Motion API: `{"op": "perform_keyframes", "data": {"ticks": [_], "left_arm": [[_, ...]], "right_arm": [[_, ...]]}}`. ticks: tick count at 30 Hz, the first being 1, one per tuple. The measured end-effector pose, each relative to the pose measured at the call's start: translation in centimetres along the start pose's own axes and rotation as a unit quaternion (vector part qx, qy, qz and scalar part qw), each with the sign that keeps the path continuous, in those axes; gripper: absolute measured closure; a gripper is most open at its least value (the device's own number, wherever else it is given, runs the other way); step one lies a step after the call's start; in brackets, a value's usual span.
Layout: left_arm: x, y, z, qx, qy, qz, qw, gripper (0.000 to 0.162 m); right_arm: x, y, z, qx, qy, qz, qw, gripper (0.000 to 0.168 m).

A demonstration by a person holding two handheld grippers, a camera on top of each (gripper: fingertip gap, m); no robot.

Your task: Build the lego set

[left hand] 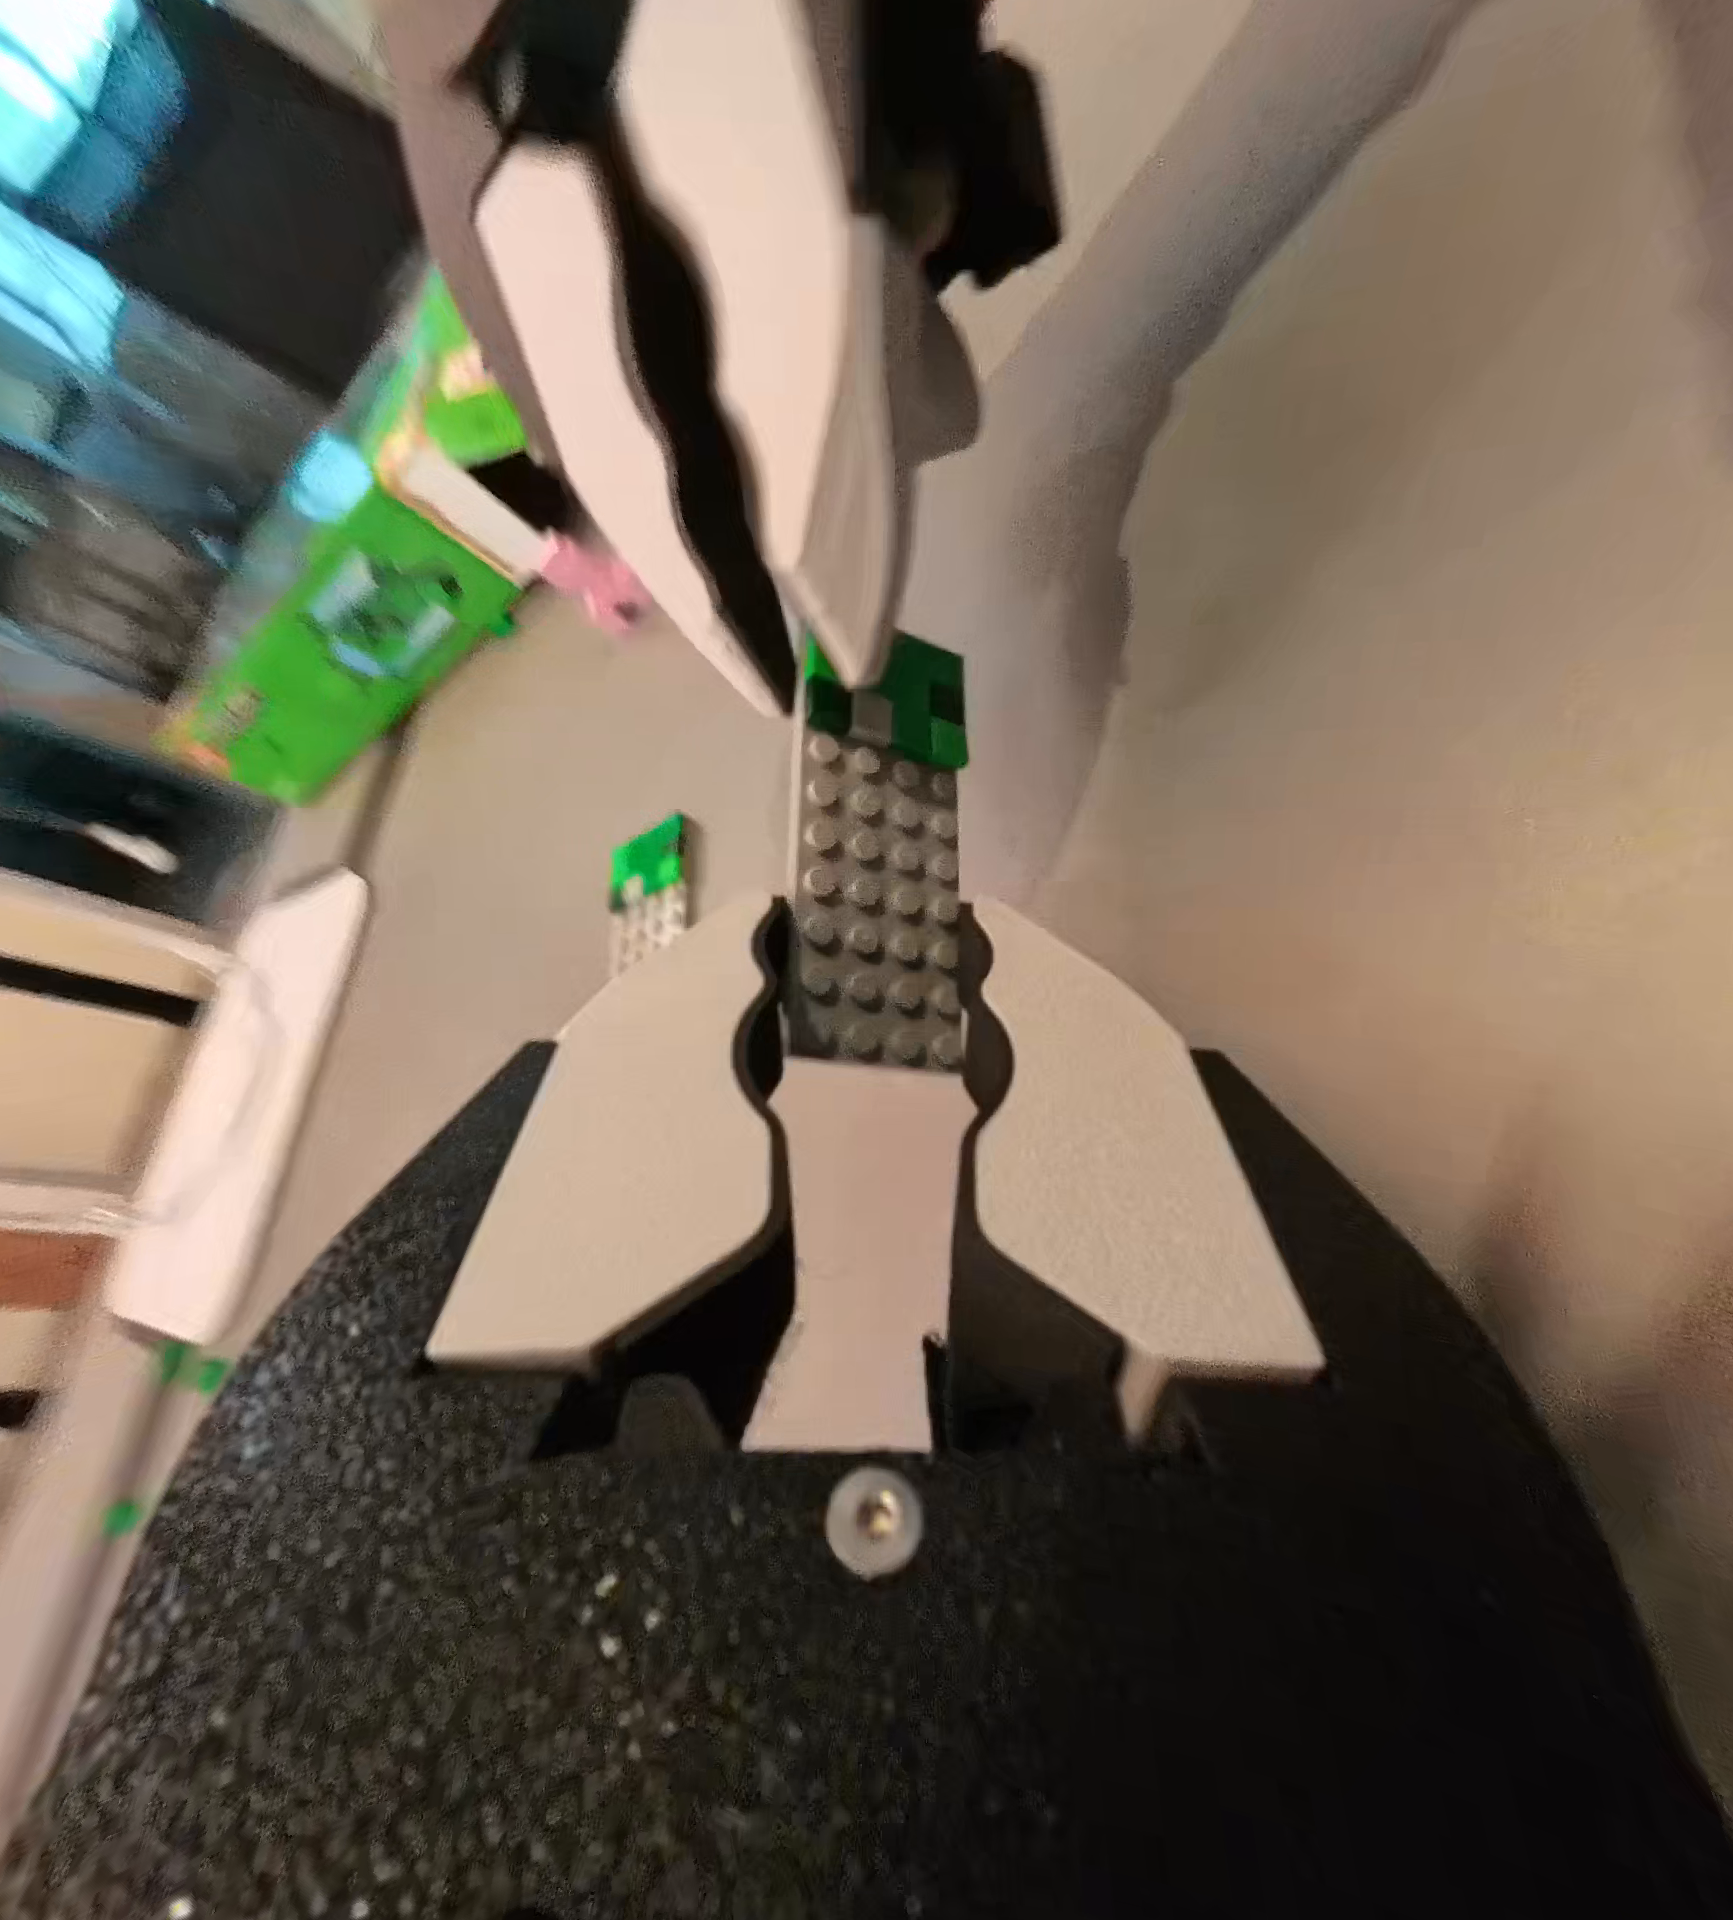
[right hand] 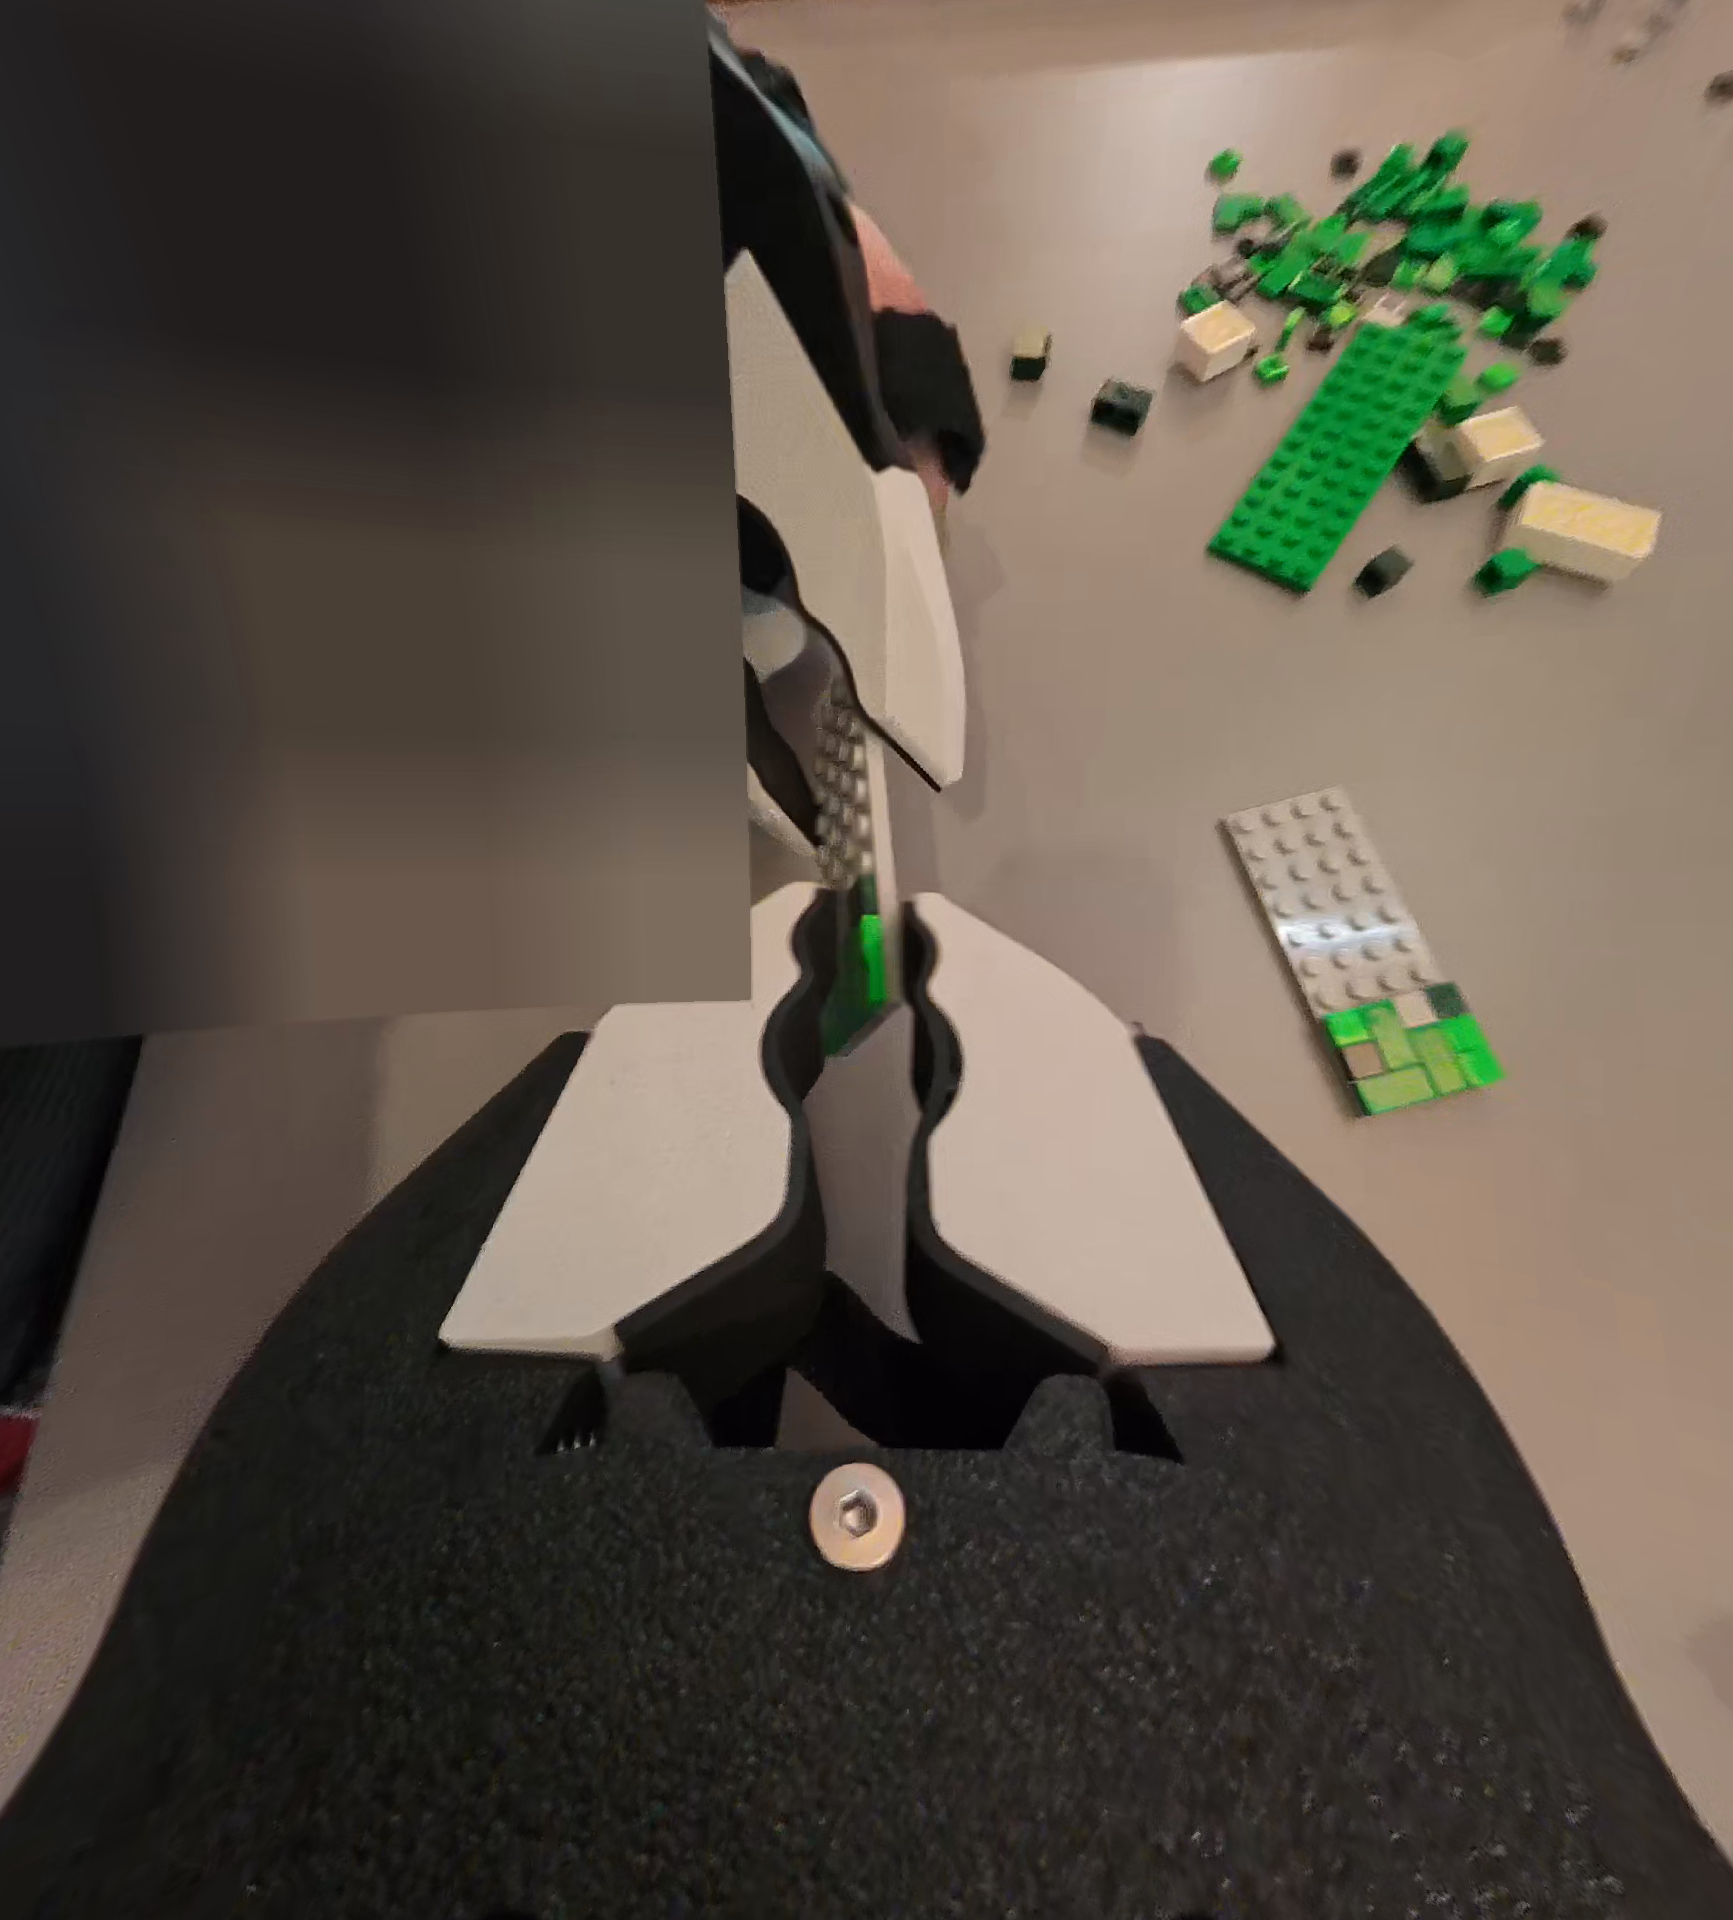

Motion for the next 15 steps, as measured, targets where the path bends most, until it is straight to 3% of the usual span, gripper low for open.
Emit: {"op": "perform_keyframes", "data": {"ticks": [3, 8, 15], "left_arm": [[1.4, 0.7, -0.7, 0.067, -0.122, -0.079, 0.987, 0.131], [2.9, 1.2, -1.6, 0.126, -0.260, -0.131, 0.948, 0.131], [3.9, 1.7, -1.9, 0.126, -0.280, -0.143, 0.941, 0.118]], "right_arm": [[0.6, -0.4, 0.5, 0.025, 0.005, 0.013, 1.000, 0.128], [2.0, -0.1, 1.2, 0.074, 0.014, 0.055, 0.996, 0.127], [2.3, 0.4, 2.6, 0.157, -0.013, 0.091, 0.983, 0.130]]}}
Point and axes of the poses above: each gripper's, where its closed fingertips meet, y out along the fingers, x out of its underside, z = x × y across the jaws, the point moved 7 cm from there along -y, back along the fingers, and after that the axes turned 8 degrees about -x, right-handed, at the moved point
